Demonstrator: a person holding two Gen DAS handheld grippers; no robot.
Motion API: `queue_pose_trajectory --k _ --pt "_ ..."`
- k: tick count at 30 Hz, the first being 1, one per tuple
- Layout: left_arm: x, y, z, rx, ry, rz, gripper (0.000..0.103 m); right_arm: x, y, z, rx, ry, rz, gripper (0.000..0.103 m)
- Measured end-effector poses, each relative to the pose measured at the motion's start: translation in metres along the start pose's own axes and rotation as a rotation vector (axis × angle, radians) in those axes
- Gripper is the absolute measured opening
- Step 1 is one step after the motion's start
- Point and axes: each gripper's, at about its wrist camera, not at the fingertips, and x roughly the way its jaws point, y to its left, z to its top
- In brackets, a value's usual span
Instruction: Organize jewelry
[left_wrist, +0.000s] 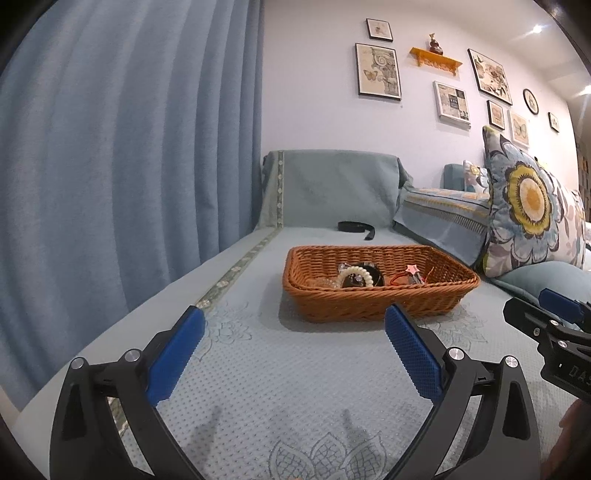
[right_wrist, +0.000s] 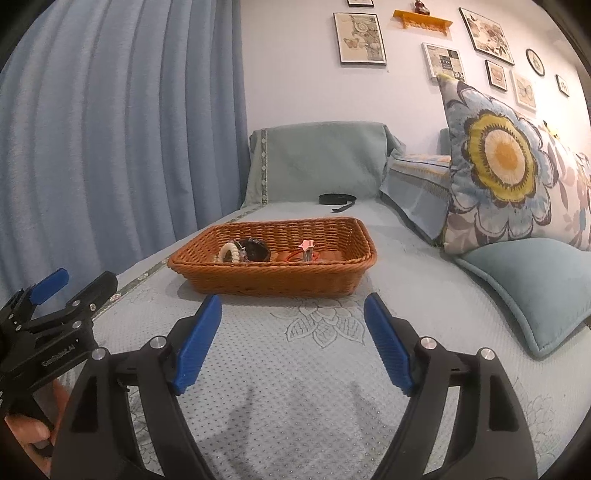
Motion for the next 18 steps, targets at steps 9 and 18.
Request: queue_pose_trajectory --k 9,18 --pt "0.0025 0.0002 -0.0009 -0.001 0.007 0.004 0.095 -0.0015 0.0015 -0.0004 -0.014 -0.005 -0.008 0.075" --pt "0.0013 0.0007 -0.0018 0.001 0.011 0.009 0.095 -0.0001 0.0006 -0.0005 -0.009 0.001 -0.005 0.075"
